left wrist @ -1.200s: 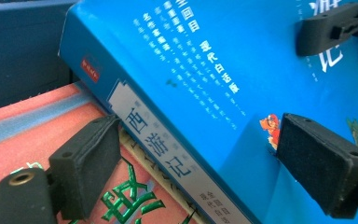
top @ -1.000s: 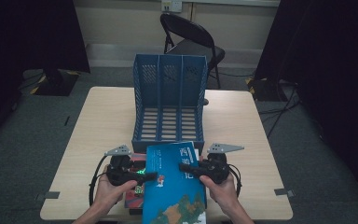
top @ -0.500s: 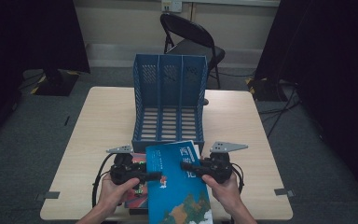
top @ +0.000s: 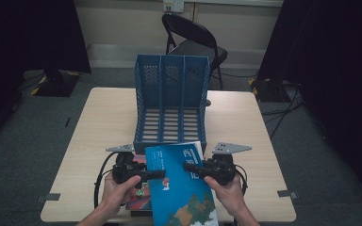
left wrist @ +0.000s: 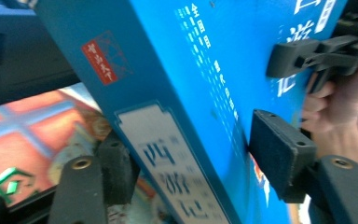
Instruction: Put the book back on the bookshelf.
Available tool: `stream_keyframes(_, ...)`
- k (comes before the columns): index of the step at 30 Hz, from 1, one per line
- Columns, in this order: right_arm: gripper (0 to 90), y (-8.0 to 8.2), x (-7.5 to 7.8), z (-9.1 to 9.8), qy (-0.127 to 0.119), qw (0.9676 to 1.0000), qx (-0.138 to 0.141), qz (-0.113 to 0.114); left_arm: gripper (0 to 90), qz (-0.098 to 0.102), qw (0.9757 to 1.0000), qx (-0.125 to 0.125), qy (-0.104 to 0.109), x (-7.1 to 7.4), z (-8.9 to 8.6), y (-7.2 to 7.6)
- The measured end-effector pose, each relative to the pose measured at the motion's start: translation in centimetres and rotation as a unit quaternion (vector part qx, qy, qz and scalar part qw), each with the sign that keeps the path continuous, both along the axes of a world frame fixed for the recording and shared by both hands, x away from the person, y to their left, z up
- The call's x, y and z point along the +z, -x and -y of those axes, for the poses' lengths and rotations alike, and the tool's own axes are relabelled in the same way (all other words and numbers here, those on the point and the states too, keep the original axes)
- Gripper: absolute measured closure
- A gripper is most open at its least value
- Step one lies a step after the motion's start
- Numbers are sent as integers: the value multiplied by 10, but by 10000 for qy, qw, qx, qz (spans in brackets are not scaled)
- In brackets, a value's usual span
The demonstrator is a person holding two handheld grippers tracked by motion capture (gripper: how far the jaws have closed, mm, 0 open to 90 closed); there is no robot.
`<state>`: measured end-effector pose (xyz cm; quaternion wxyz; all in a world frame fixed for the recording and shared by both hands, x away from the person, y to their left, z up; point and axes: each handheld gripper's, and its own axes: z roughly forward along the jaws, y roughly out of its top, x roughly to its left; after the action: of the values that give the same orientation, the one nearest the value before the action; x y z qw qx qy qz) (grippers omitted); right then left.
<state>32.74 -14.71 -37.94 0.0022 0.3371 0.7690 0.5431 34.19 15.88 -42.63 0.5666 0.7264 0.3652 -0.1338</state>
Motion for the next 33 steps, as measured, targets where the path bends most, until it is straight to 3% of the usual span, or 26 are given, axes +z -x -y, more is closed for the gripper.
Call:
stream_keyframes(1,773,0,1,0,5,10000,15,-18,414,4,9998,-181,41,2,4,1)
stream_keyframes(2,772,0,1,-2,-50,9999,104,-78,426,61,9998,-132,103,3,5,3)
stream_keyframes(4,772,3,5,-3,-38,10000,15,-49,460,47,9997,-169,185,9,4,3)
stream_keyframes(6,772,4,11,-2,-71,10000,25,-29,479,290,9994,-164,109,19,4,7)
stream_keyframes(14,773,16,38,-1,-172,9992,19,351,540,573,9978,-243,227,47,3,9)
stream_keyframes(16,773,17,43,0,-227,9990,20,380,562,728,9971,-205,100,56,4,10)
stream_keyframes(21,773,13,54,-3,-347,9981,45,499,562,985,9951,-21,60,70,1,13)
stream_keyframes(24,774,8,57,-6,-390,9979,66,522,562,1008,9949,34,90,73,-2,9)
stream_keyframes(28,774,2,62,-10,-441,9971,64,615,565,1220,9923,173,83,81,-6,7)
stream_keyframes(30,774,1,66,-14,-438,9965,39,716,567,1391,9901,189,-50,88,-9,4)
stream_keyframes(33,774,1,71,-20,-565,9933,-32,1011,586,1452,9890,282,80,98,-16,-1)
